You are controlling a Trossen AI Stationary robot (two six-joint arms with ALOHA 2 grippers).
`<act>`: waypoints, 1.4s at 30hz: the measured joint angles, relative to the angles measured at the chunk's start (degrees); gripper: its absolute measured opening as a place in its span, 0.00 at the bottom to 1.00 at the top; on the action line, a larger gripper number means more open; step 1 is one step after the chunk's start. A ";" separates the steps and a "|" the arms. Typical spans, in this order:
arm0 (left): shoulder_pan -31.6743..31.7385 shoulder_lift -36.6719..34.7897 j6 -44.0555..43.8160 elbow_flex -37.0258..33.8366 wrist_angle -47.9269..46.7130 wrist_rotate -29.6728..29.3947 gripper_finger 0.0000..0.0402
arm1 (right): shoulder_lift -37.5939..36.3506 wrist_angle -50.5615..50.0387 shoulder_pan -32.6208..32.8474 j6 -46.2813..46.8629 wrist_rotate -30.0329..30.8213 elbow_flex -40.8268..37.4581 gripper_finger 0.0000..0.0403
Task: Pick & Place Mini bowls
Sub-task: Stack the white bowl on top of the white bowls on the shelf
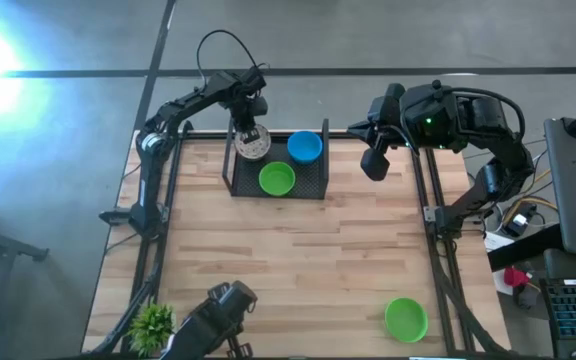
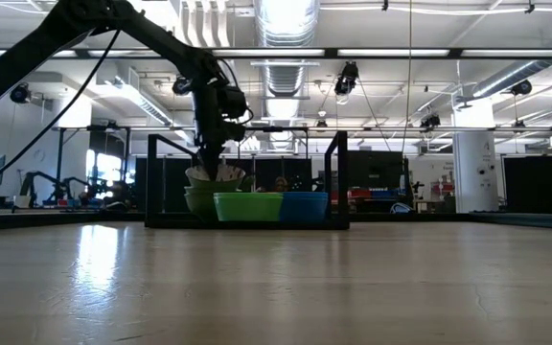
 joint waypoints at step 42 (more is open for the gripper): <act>-0.06 0.00 -2.00 0.00 -0.07 -0.92 0.17 | 0.00 0.02 0.02 0.66 0.00 -0.04 0.07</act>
